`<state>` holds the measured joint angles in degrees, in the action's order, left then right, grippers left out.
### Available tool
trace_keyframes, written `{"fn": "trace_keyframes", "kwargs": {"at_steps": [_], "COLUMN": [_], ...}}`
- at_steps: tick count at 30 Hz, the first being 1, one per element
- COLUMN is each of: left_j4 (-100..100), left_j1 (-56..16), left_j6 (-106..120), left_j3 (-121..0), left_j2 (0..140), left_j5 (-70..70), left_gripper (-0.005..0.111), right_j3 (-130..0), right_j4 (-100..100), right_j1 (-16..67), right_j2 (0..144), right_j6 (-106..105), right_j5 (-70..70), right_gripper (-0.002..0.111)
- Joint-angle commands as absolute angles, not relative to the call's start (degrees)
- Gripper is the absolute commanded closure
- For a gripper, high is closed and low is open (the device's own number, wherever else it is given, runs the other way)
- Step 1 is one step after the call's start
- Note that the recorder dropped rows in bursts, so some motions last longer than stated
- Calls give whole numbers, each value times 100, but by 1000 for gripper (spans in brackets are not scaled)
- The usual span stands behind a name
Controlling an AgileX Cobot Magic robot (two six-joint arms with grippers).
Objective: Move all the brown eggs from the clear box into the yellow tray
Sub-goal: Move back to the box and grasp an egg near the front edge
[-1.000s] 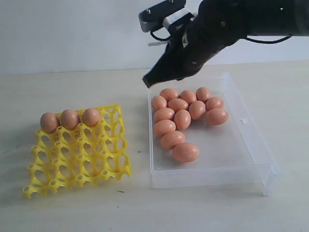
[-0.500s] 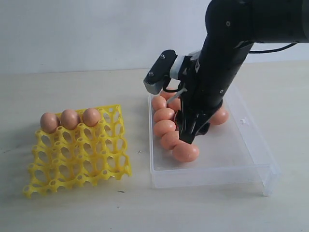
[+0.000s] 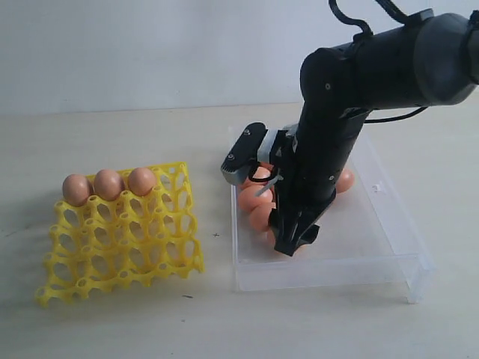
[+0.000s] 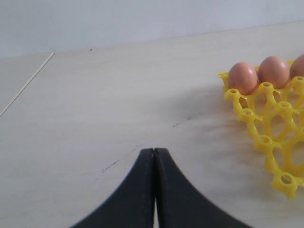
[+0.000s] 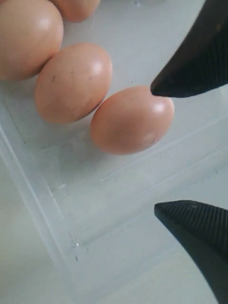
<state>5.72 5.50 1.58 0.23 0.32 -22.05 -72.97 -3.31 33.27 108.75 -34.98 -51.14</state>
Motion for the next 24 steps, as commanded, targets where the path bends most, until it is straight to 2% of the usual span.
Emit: {"fn": "trace_keyframes", "kwargs": {"at_steps": [1, 10, 13, 17, 19, 24], "left_j4": [578, 578, 578, 578, 578, 578], "left_j1": [513, 513, 513, 513, 513, 513], "left_j6": [128, 128, 128, 128, 128, 128], "left_j3": [0, 0, 0, 0, 0, 0], "left_j2": [0, 0, 0, 0, 0, 0], "left_j5": [-2158, -2158, -2158, -2158, -2158, -2158], "left_gripper": [107, 107, 107, 107, 107, 107], "right_j3": [-7275, -7289, -7289, -7289, -7298, -7298], "right_j4": [-518, -407, -407, -407, -407, -393], "right_j1": [3289, 3289, 3289, 3289, 3289, 3289], "right_j2": [11049, 11524, 11548, 11548, 11523, 11380], "right_j6": [-3589, -3599, -3599, -3587, -3587, -3598], "right_j5": [-5022, -4699, -4624, -4519, -4461, -4387], "right_gripper": [47, 49, 63, 95, 108, 108]}}
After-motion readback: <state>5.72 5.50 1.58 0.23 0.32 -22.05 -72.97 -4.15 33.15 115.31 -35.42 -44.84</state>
